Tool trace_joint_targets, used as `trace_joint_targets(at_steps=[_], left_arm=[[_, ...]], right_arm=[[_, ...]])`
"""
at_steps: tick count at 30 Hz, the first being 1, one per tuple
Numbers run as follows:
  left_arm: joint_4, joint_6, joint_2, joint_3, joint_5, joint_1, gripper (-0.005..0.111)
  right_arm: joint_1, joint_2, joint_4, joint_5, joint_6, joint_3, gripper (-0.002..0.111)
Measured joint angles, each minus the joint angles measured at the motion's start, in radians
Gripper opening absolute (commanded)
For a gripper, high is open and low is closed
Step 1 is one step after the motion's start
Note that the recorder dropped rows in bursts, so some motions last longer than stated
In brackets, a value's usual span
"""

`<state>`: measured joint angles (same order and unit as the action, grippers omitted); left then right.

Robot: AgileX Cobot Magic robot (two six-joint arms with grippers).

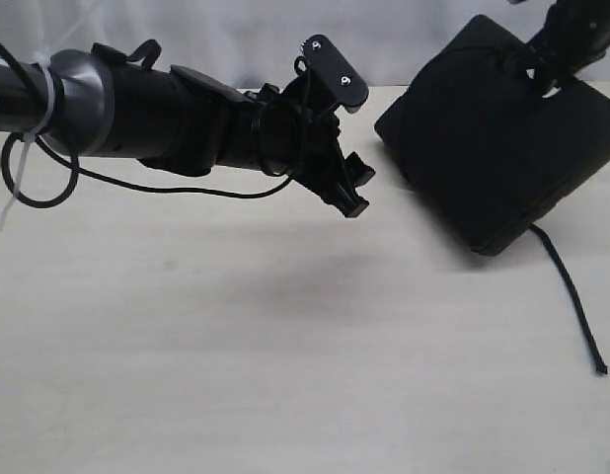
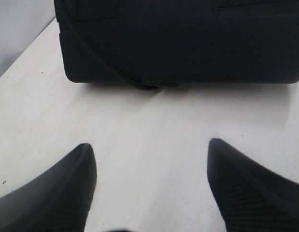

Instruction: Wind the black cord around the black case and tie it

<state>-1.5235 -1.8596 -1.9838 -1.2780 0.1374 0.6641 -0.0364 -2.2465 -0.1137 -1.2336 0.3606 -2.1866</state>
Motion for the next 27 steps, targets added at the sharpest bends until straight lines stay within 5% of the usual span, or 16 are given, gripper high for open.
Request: trace_joint_targets(at_steps=[8, 11, 16, 21, 27], left_arm=[[0.000, 0.000, 0.000, 0.000, -0.034, 0.000, 0.062], [-0.009, 0.000, 0.000, 0.000, -0.251, 0.000, 0.058], [-0.052, 0.000, 0.000, 0.000, -0.638, -0.001, 0.030], [-0.090, 0.000, 0.000, 0.000, -0.655, -0.012, 0.005], [-0.047, 0.157, 0.030, 0.061, -0.542, -0.140, 0.000]], right_arm=[[0.186, 0.076, -0.074, -0.012, -0.189, 0.017, 0.004], [0.295, 0.089, -0.113, -0.024, -0.271, 0.028, 0.004], [0.478, 0.098, -0.428, -0.020, -0.383, 0.089, 0.004], [0.547, 0.129, -0.545, -0.022, -0.441, 0.109, 0.004], [0.596, 0.188, -0.704, -0.004, -0.543, 0.282, 0.004]])
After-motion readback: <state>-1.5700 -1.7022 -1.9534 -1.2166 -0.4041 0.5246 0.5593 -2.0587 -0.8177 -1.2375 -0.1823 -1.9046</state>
